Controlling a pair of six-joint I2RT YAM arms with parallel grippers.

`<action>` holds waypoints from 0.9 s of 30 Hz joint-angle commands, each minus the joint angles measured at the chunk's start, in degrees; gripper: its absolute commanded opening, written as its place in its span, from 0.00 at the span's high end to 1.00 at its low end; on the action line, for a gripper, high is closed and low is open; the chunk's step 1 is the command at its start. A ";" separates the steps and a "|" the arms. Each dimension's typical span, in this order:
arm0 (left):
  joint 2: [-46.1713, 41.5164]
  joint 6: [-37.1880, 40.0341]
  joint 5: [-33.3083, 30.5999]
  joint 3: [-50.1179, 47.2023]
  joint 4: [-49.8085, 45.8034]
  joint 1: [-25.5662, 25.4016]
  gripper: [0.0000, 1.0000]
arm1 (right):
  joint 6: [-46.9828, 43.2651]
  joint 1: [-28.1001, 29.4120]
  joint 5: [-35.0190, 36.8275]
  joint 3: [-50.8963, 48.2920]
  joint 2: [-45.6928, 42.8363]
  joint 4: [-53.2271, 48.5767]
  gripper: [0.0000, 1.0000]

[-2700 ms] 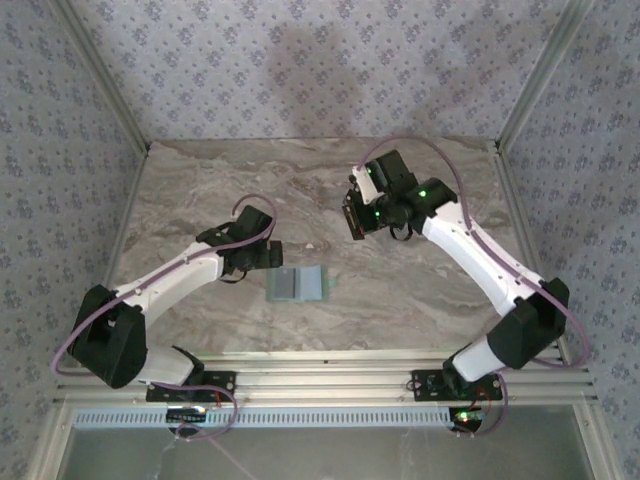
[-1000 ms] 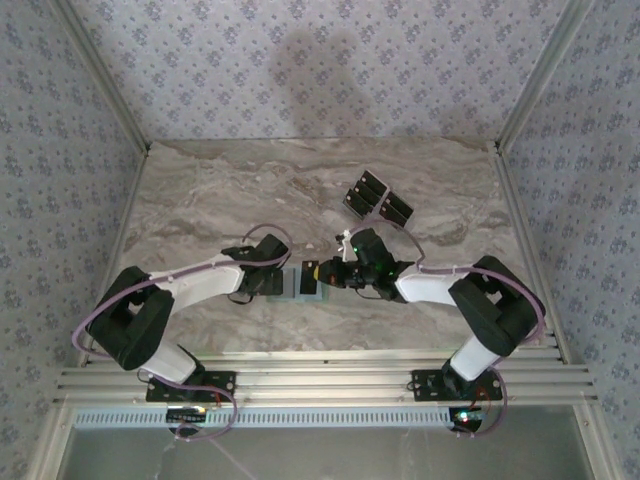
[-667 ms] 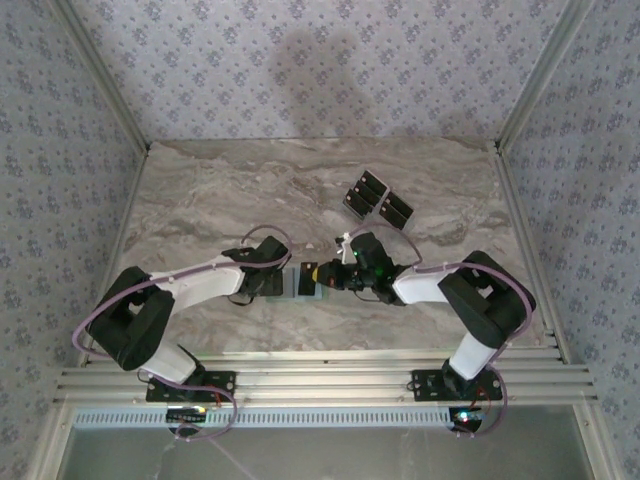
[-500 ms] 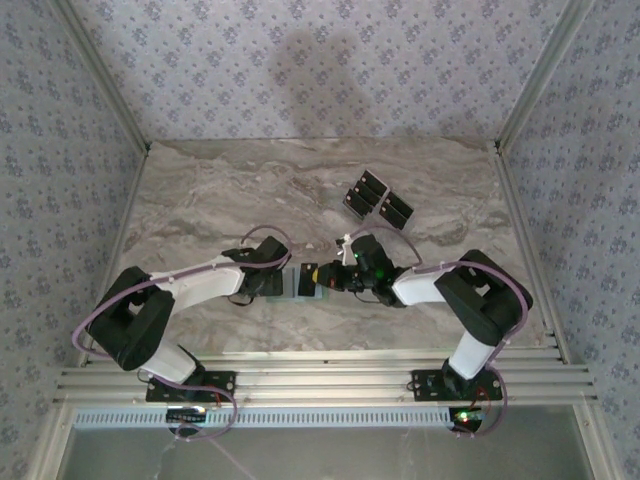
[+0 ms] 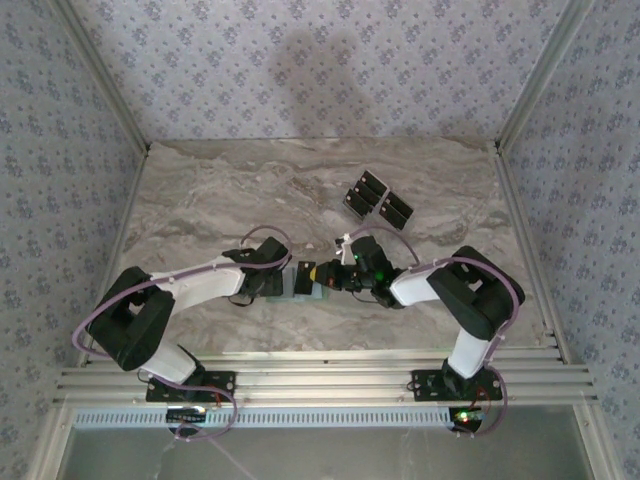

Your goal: Put the credit cards into the card holder

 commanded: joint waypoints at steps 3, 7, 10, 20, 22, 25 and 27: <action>0.64 -0.17 -0.66 -1.85 -2.43 -0.53 0.00 | 0.69 0.09 -0.80 -0.14 1.71 2.29 1.00; 0.61 -0.05 -0.79 -1.83 -2.52 -0.60 0.00 | 1.02 0.10 -0.99 -0.39 2.33 2.82 1.00; 0.60 -0.14 -0.80 -1.78 -2.56 -0.66 0.00 | 1.11 0.05 -0.99 -0.58 2.78 3.18 1.00; 0.54 -0.14 -0.75 -2.18 -2.48 -0.61 0.00 | 1.57 0.14 -1.56 -1.85 3.83 4.94 1.00; 0.43 -0.19 -0.83 -2.15 -2.48 -0.65 0.00 | 1.65 0.10 -1.59 -2.25 3.99 5.19 1.00; 0.41 -0.20 -0.81 -2.23 -2.44 -0.60 0.00 | 1.72 0.14 -2.32 -2.16 4.52 5.47 1.00; 0.42 -0.15 -0.85 -2.30 -2.38 -0.63 0.00 | 1.88 0.13 -2.95 -1.97 5.15 5.89 1.00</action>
